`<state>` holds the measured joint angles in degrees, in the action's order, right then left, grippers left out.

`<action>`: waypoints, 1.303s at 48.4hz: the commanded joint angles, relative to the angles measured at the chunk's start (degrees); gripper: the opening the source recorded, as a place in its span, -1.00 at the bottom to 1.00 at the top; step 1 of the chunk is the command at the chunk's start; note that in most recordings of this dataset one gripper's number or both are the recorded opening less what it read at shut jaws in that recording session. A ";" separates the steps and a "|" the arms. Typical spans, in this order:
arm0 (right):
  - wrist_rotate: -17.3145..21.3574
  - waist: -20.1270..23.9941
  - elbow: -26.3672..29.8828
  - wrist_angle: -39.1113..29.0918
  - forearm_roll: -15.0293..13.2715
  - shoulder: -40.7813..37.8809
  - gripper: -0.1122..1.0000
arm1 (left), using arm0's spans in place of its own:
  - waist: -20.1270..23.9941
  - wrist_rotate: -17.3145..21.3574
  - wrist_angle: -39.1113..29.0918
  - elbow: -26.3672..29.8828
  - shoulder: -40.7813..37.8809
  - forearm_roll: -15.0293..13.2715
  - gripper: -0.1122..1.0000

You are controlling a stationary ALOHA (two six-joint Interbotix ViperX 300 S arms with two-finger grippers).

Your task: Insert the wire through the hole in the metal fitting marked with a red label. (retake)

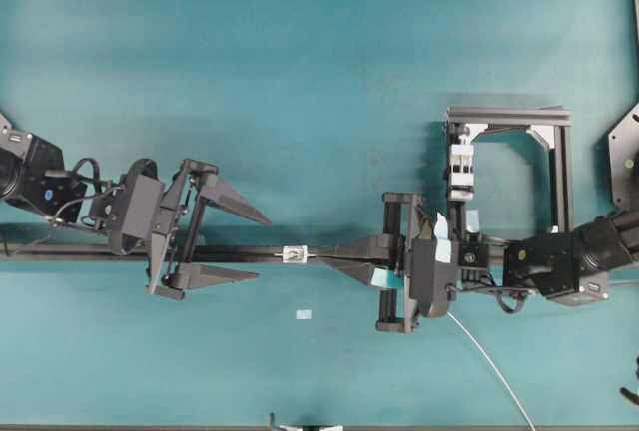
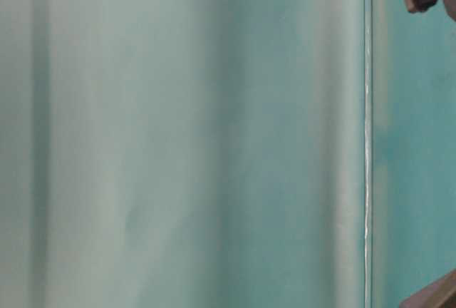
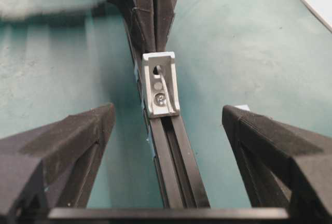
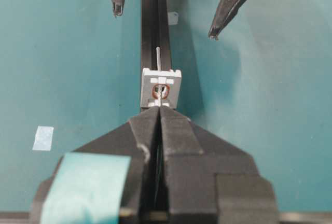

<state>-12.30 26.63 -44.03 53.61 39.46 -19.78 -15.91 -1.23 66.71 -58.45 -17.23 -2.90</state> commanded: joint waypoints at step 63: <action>-0.26 -0.97 2.99 0.26 -1.76 -0.79 -0.75 | -0.09 -9.23 -14.94 4.31 4.48 0.00 -0.99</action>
<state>-12.48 25.84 -41.84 53.61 37.97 -21.45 -15.91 -10.63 51.94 -54.58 -15.12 -3.08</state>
